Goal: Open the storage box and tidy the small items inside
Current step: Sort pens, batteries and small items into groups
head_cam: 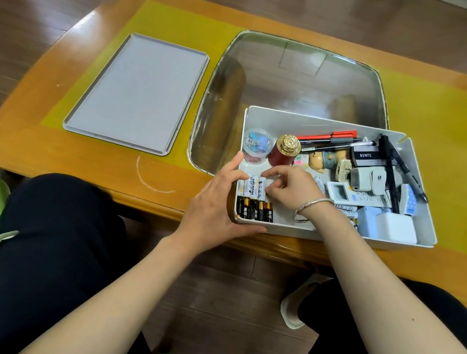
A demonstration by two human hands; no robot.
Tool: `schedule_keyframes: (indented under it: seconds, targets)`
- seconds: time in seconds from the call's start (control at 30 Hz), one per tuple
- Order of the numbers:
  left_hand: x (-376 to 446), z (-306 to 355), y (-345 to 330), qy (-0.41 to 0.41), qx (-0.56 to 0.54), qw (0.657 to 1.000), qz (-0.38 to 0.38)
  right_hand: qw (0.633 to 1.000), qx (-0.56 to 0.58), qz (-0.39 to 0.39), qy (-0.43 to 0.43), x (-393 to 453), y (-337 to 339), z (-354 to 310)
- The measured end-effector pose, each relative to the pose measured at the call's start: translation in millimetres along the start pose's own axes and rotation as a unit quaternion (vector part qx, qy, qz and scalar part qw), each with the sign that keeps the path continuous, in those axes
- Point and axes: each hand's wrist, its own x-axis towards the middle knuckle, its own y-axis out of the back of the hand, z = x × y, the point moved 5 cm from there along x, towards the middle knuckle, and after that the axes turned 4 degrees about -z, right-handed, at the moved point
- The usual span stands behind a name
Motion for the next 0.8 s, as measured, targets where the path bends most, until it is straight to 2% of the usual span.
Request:
schedule_keyframes:
  seconds: [0.23,0.33,0.5,0.57,0.67,0.8]
  targets:
    - [0,-1,0,0.003,0.001,1.0,-0.002,1.0,0.011,-0.019,0.019,-11,12,1]
    - [0,0,0,0.003,0.0,1.0,-0.001,1.0,0.004,0.02,0.004,-21,37,11]
    - [0,-1,-1,0.011,-0.004,1.0,-0.003,0.984,-0.094,0.131,-0.081,-44,81,42]
    - [0,0,-1,0.011,-0.004,1.0,-0.002,0.98,-0.127,0.105,-0.112,-52,84,50]
    - [-1,1,1,0.014,-0.004,1.0,0.0,0.976,-0.161,0.022,-0.148,-56,77,54]
    - [-2,3,1,0.013,-0.007,1.0,-0.002,0.964,-0.198,-0.056,-0.17,-53,65,54]
